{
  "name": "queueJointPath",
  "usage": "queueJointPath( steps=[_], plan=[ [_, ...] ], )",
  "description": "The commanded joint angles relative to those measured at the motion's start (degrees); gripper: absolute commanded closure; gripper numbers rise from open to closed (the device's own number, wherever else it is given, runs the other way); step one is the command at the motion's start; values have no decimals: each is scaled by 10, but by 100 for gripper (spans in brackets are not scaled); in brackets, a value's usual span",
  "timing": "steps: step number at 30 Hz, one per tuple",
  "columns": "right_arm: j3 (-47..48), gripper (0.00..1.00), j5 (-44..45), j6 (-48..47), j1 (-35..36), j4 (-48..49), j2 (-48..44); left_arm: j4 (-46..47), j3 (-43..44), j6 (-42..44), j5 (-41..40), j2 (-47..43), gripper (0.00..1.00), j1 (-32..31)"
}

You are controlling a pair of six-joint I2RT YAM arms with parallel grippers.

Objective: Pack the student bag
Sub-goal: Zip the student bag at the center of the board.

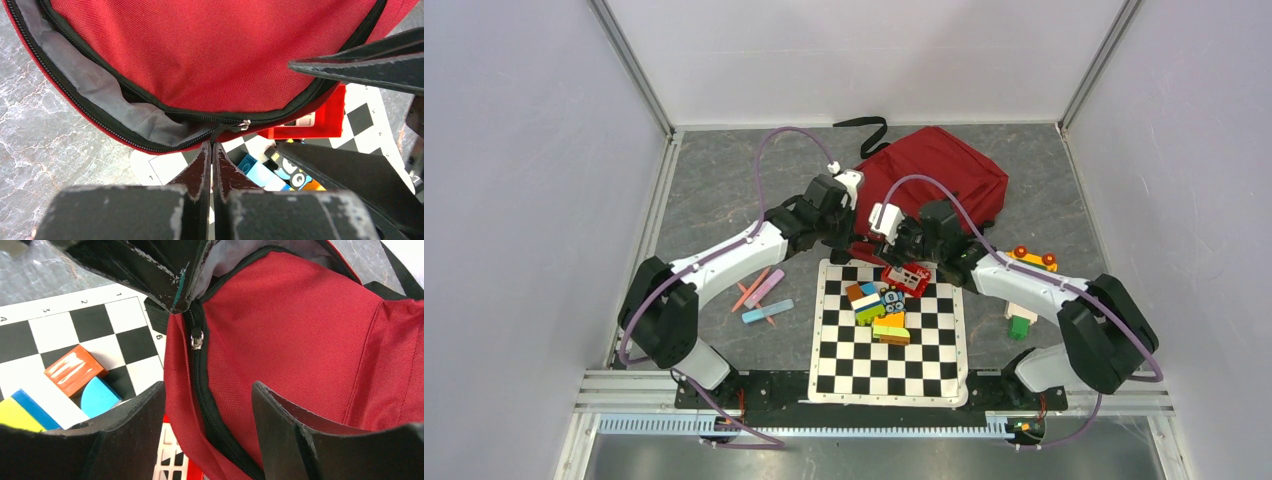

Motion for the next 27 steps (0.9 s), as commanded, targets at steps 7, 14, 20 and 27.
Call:
queueJointPath(
  steps=[7,14,20,27],
  plan=[
    [29,39,93,-100,40,50,63,37,-4,-38,11,-36,98,6],
    [34,97,154,-98,49,50,43,35,-9,-45,-20,-38,98,33],
    [14,100,179,-89,48,8,-26,7,29,-35,-71,-21,98,74],
    [-7,100,214,-70,49,-44,-120,-1,74,-5,-71,3,98,131]
  ],
)
